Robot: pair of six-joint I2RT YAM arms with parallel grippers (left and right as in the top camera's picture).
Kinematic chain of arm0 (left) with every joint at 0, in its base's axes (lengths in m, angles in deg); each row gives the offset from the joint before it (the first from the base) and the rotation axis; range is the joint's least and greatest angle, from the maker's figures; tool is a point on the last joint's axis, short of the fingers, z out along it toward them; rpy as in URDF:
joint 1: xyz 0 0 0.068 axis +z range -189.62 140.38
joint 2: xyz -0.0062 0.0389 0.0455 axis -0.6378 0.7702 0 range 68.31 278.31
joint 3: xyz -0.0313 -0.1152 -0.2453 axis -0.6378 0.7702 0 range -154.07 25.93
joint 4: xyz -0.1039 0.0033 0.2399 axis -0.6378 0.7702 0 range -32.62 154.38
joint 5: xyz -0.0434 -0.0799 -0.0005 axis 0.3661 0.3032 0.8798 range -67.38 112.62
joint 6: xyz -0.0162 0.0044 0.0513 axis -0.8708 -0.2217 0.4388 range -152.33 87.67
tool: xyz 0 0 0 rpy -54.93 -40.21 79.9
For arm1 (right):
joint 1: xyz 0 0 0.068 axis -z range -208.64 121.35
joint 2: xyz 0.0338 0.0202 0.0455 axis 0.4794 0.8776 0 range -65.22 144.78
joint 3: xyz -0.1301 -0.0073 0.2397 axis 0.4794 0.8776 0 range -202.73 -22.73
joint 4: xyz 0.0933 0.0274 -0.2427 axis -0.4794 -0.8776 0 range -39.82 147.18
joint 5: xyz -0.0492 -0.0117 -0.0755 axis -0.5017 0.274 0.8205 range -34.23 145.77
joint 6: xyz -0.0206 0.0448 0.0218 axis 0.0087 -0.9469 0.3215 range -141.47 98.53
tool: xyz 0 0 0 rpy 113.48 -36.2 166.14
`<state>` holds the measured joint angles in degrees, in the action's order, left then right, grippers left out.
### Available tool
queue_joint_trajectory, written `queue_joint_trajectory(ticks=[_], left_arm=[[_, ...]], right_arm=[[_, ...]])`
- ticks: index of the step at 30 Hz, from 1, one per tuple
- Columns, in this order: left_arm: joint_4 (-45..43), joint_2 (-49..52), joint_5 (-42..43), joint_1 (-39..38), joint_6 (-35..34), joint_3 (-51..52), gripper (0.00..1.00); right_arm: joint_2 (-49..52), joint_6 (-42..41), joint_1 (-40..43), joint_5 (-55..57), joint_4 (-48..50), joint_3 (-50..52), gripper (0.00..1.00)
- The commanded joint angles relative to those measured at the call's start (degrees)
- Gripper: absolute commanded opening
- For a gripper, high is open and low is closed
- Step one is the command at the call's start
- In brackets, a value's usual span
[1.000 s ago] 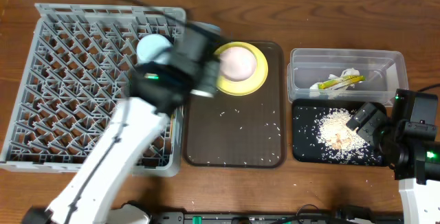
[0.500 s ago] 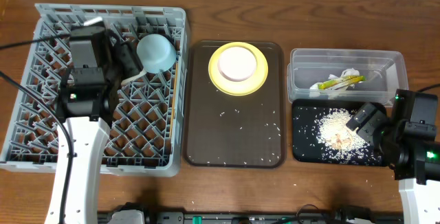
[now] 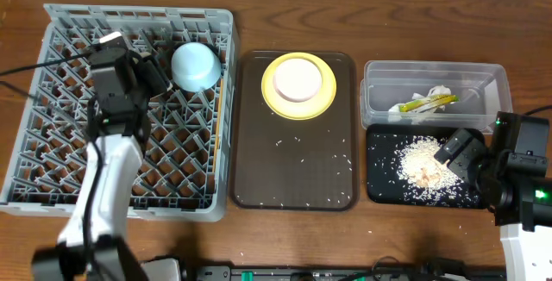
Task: Sort waste into correct bins and load items into the dishwasher
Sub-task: 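Lower the white cup into the rack beside the blue bowl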
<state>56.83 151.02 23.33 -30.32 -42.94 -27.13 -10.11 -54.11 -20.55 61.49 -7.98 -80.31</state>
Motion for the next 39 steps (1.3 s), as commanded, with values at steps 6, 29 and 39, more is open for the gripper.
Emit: queue_joint_trajectory(ticks=[6,29,39], left_arm=[[-6.0,7.4,-0.2,0.4,3.3,0.1,0.45],[-8.0,7.2,-3.0,1.1,3.5,0.1,0.45],[-8.1,6.9,-4.2,1.3,3.3,0.1,0.46]], right_arm=[[0.0,-0.1,0.5,0.0,0.0,-0.5,0.99],[0.0,-0.1,0.5,0.0,0.0,-0.5,0.99],[0.0,-0.1,0.5,0.0,0.0,-0.5,0.99]])
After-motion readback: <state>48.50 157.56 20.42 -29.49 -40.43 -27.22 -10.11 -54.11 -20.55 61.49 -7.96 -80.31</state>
